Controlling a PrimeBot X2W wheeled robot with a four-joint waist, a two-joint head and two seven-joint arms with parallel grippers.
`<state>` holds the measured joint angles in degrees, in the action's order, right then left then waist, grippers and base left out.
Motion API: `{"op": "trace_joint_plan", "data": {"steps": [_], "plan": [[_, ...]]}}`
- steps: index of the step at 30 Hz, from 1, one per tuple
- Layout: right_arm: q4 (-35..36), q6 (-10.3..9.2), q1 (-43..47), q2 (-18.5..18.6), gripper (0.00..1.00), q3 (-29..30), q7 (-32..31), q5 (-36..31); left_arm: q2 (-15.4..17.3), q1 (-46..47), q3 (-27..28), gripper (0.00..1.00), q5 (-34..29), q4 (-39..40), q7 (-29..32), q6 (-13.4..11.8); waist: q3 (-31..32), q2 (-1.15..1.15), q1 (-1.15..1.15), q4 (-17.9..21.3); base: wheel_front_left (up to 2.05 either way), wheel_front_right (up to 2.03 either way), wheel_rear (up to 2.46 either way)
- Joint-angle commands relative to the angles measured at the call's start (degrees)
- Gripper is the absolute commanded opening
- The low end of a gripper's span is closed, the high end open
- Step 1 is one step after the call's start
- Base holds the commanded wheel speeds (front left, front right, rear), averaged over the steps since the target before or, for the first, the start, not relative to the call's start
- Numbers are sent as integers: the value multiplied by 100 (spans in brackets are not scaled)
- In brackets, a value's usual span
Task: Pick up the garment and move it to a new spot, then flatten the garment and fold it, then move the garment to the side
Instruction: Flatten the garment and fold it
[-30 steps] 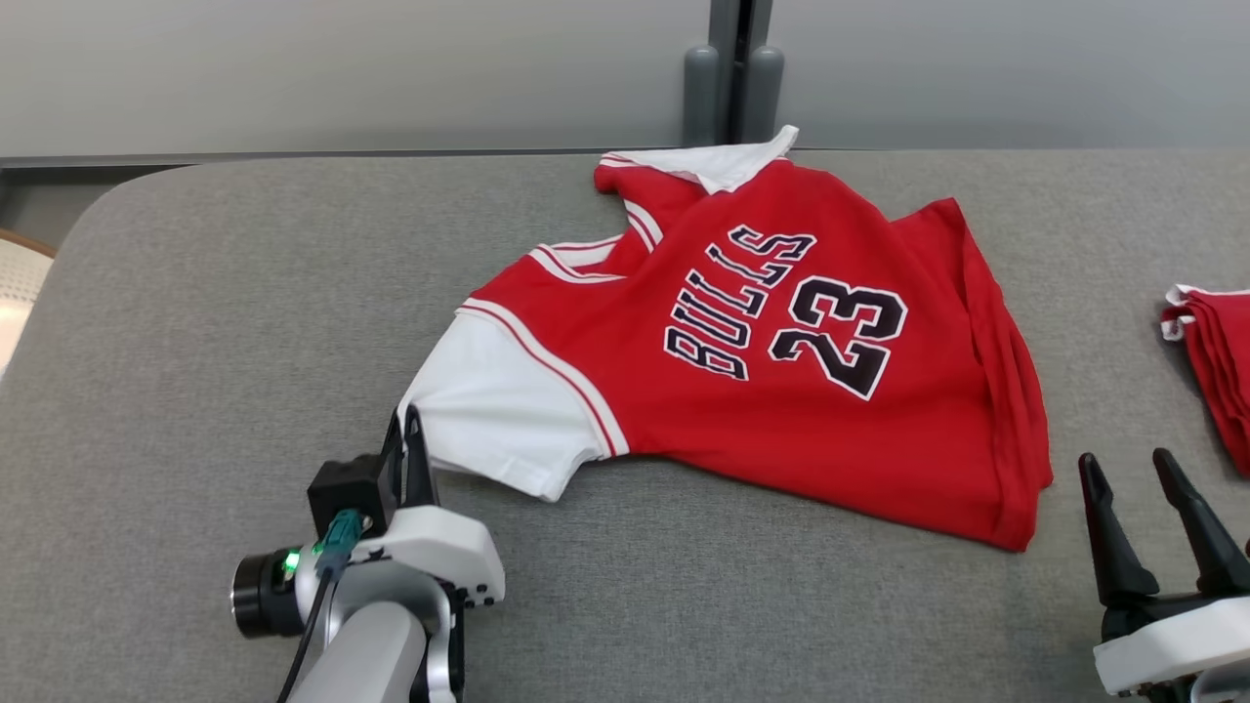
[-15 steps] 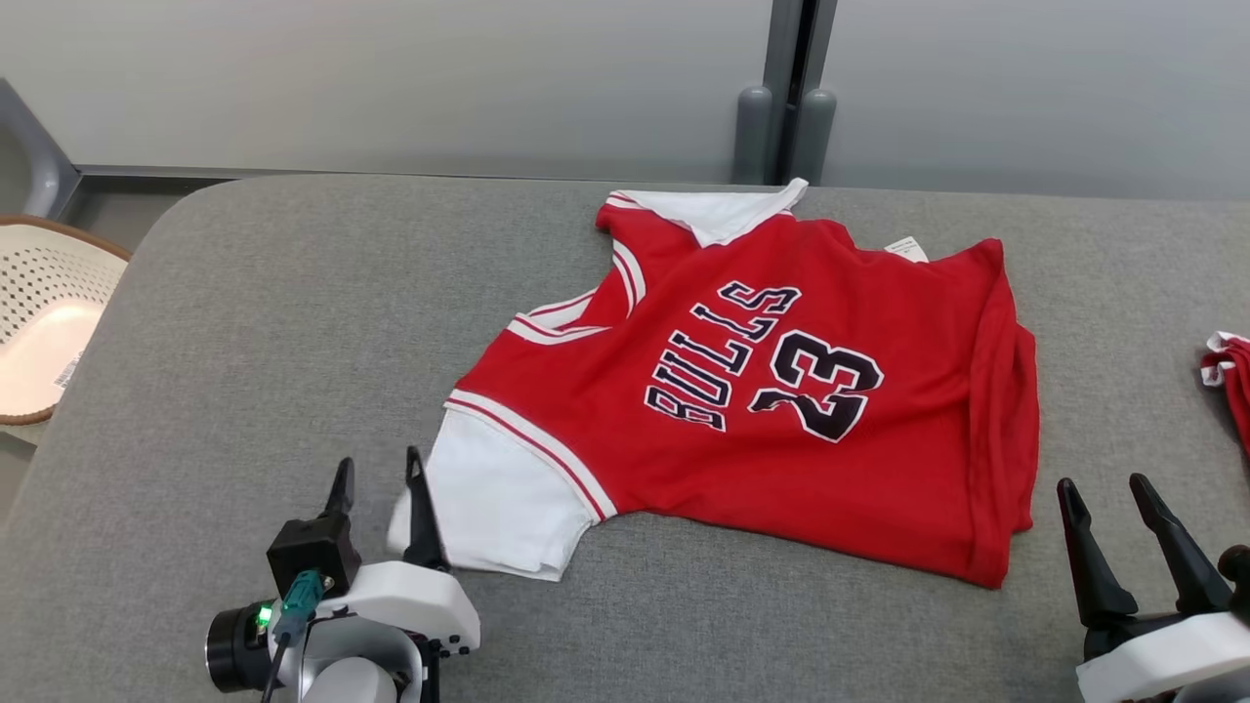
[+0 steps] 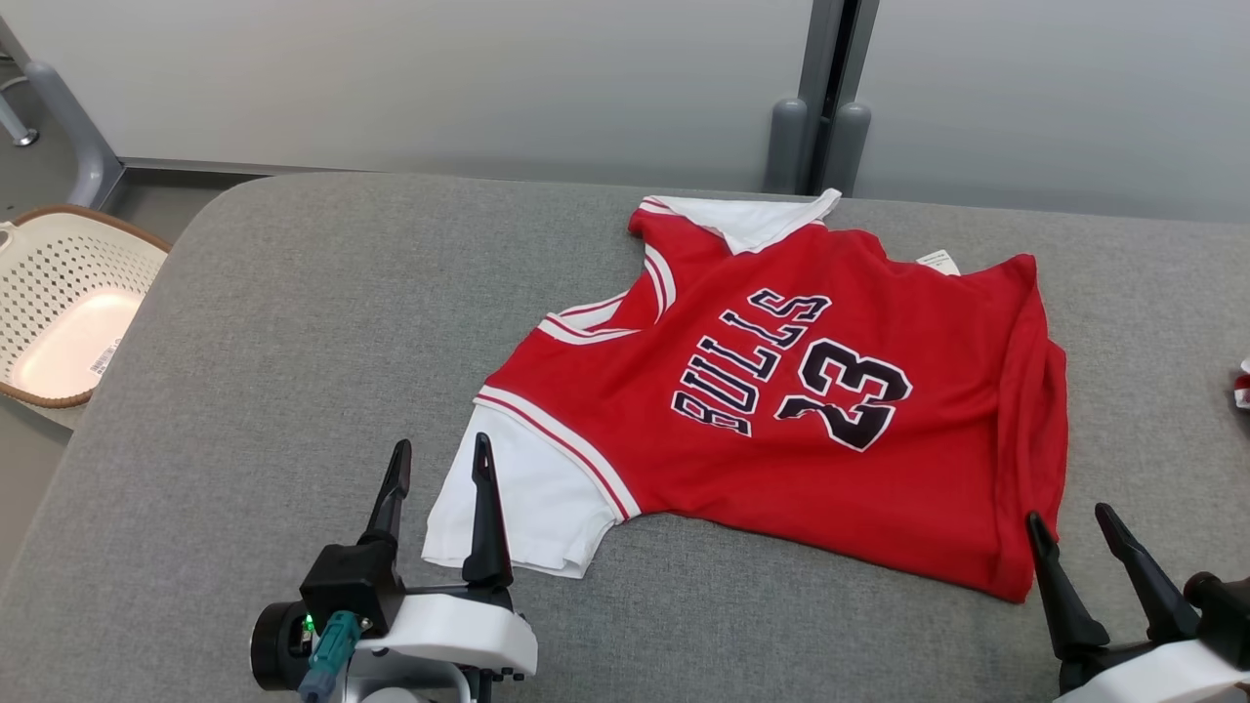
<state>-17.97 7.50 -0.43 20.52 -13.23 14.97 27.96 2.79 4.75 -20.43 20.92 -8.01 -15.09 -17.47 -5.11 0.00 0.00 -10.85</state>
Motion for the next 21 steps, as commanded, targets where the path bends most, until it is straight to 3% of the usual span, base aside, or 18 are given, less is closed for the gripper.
{"op": "trace_joint_plan", "data": {"steps": [1,12,21], "plan": [[5,-2,41,45,100,-36,30,-25,25,-34,-22,100,8,8,-7,-27,-19,0,0,-10,0,0,0],[-378,-2,273,8,100,-589,-329,-301,23,30,-73,100,50,-33,-8,-50,-69,0,0,-28,0,0,0],[-911,-2,-57,-18,100,-548,-362,-563,23,127,-204,100,77,-49,-8,-66,-188,0,0,-131,0,0,0]]}}
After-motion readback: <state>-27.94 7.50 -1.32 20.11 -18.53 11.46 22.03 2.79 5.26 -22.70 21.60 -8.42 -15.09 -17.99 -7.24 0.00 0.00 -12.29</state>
